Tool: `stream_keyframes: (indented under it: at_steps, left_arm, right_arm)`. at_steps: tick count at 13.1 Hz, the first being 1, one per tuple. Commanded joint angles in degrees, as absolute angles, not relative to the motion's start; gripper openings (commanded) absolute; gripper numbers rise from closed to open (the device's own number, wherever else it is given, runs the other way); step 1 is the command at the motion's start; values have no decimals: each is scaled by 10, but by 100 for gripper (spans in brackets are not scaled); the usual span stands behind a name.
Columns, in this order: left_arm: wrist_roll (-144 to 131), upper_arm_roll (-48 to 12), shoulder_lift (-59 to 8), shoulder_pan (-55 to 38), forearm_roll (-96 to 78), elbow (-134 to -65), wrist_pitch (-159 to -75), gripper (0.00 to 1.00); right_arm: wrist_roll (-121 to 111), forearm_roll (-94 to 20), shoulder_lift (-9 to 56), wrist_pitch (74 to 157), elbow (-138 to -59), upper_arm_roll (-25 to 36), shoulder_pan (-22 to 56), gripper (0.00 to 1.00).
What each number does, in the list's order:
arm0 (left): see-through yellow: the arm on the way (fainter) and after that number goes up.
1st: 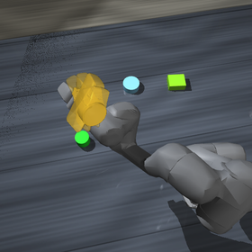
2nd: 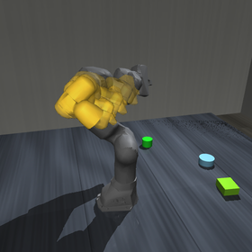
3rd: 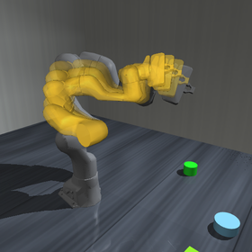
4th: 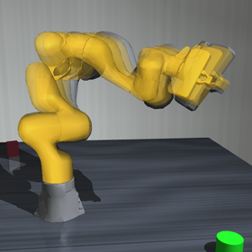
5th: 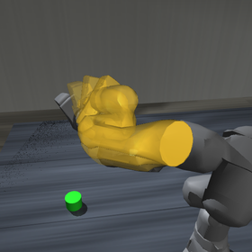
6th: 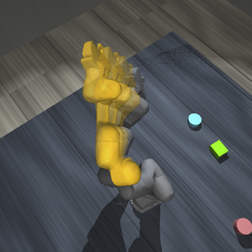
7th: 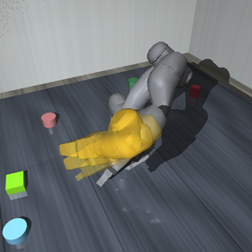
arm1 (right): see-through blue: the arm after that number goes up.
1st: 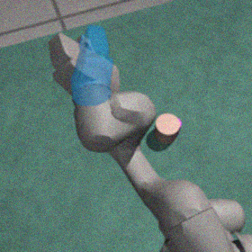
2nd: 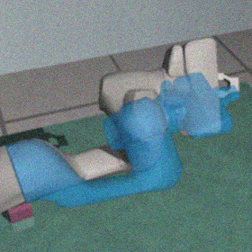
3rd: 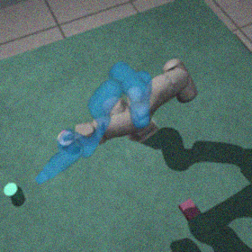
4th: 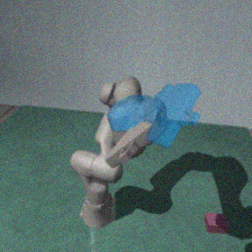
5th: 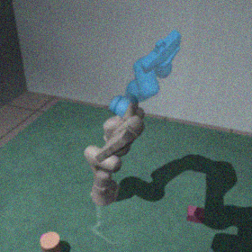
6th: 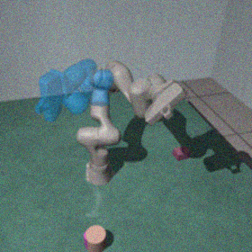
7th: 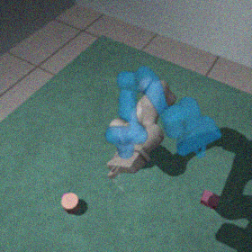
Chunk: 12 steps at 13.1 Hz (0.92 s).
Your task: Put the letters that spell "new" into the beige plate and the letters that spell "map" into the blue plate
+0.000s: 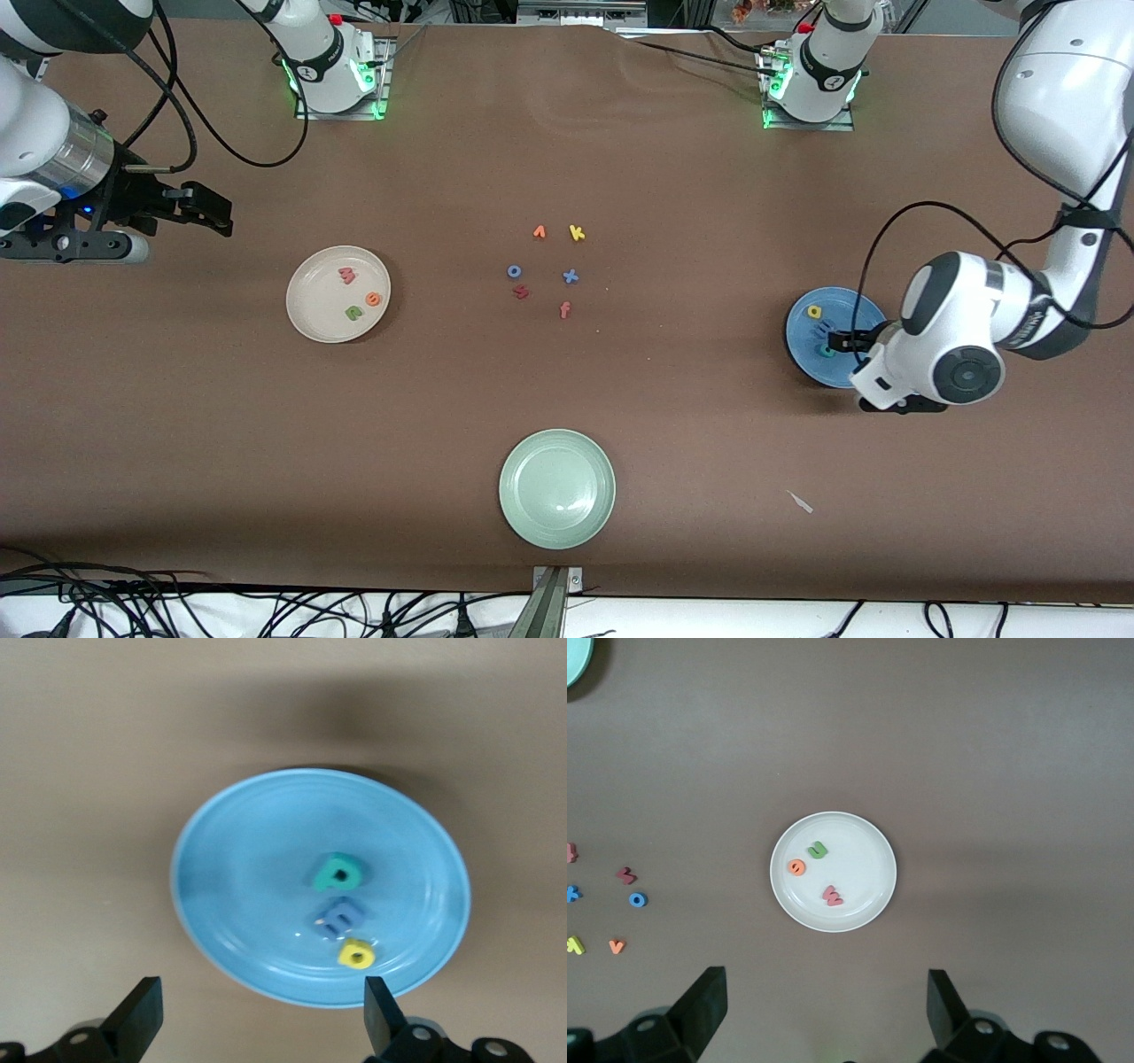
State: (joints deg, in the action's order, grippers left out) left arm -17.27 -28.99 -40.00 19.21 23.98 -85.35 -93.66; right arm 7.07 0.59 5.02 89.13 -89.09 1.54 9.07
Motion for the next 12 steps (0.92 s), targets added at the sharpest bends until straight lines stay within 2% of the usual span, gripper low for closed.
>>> stream_keyframes:
  at_steps: [1, 8, 12]
  left_arm:
    - [-134, -292, -394, 207, 228, -814, -881, 100]
    - [-127, -297, -389, 230, 227, -745, -809, 100]
    - [-128, -298, -371, 237, 207, -742, -806, 100]
  right_arm:
    - [67, 23, 62, 882, -873, 15, 93, 100]
    - [67, 25, 62, 882, -873, 15, 93, 100]
    - [67, 25, 62, 882, -873, 15, 92, 100]
